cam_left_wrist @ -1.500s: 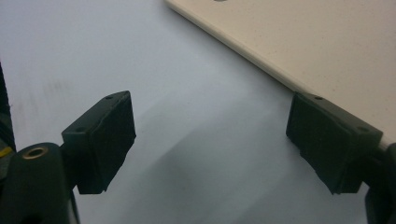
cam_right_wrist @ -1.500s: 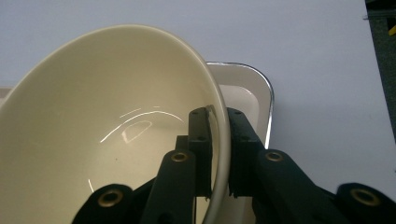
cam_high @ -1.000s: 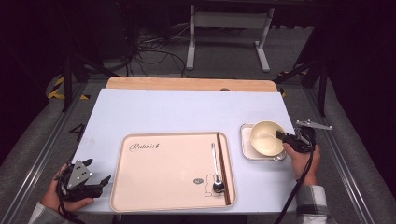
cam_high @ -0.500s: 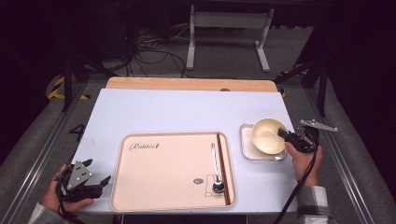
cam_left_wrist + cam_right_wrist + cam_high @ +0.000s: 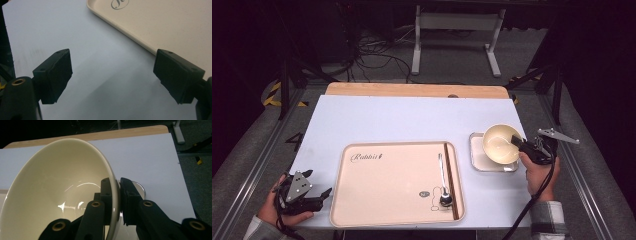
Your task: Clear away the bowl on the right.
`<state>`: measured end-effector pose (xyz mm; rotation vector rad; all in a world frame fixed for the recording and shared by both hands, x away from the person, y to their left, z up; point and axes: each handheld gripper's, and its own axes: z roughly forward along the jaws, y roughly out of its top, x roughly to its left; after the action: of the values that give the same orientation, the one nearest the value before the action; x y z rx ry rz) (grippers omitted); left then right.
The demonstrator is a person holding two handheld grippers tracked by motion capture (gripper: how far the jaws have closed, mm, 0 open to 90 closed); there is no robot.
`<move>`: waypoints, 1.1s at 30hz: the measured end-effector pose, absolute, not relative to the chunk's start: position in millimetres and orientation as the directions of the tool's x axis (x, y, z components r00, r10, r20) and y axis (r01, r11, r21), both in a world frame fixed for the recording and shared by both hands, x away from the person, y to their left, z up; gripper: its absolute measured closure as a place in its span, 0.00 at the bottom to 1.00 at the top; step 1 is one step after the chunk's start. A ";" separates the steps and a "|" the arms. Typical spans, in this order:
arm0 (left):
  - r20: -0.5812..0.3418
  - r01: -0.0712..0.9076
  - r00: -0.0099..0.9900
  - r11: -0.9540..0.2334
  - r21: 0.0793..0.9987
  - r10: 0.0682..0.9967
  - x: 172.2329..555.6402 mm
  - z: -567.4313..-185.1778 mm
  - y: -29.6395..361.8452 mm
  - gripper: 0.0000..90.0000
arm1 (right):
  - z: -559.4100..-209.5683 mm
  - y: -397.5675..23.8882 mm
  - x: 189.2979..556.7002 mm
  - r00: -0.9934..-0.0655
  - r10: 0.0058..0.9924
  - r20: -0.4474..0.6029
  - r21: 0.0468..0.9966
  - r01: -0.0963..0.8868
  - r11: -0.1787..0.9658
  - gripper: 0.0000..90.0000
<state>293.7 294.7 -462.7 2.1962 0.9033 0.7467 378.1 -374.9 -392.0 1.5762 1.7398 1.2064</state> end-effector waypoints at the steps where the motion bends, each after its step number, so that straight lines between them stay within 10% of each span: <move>1: 0.251 0.394 0.605 -0.559 0.730 0.755 294.3 -463.2 293.9 0.18 | -390.9 -374.4 377.0 -0.210 0.958 0.197 0.856 0.514 -0.063 0.91; 33: 0.254 0.390 0.611 -0.565 0.728 0.749 291.1 -462.0 293.2 0.18 | -378.2 -282.0 379.6 -0.434 0.886 0.163 0.875 0.479 0.074 0.90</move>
<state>291.1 293.2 -462.0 2.2042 0.8925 0.7393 379.6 -282.0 -378.2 1.3506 1.9442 1.3193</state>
